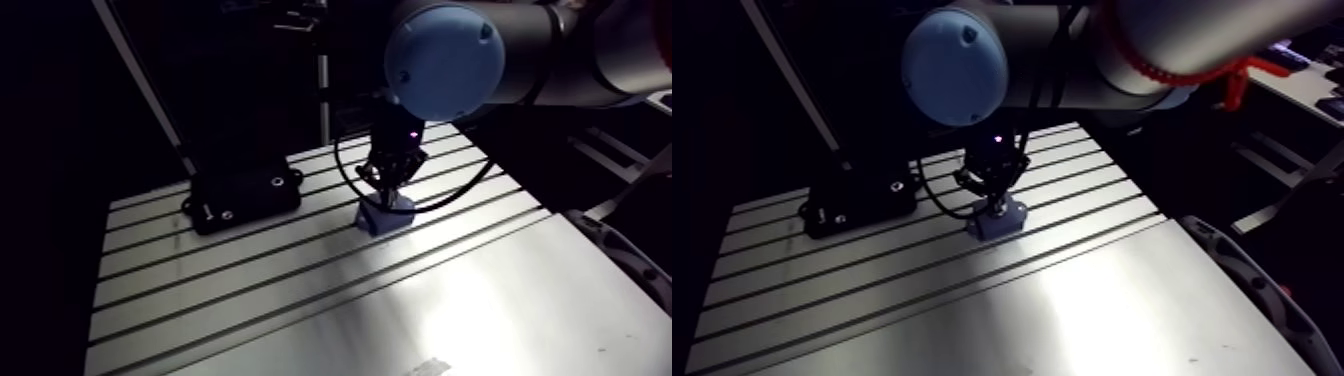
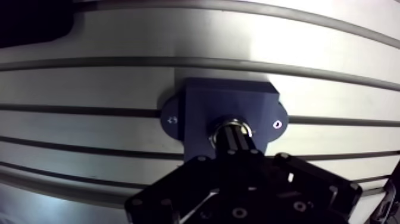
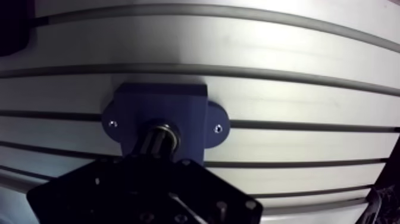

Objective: Pick up the bearing and press it into the housing until flush.

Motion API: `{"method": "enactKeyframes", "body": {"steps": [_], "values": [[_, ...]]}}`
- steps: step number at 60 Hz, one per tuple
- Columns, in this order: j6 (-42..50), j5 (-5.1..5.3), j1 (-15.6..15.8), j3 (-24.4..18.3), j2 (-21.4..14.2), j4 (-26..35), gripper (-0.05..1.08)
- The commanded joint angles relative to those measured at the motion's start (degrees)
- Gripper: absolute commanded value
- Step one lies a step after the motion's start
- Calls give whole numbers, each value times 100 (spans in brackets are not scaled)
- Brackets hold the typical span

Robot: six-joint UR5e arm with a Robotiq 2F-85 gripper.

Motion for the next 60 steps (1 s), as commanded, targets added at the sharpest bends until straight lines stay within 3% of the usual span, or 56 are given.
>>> {"method": "enactKeyframes", "body": {"steps": [1, 60], "values": [[-2, 8, 0, 28, 12, -17, 108], [-3, -9, 0, 65, 3, -34, 108]]}}
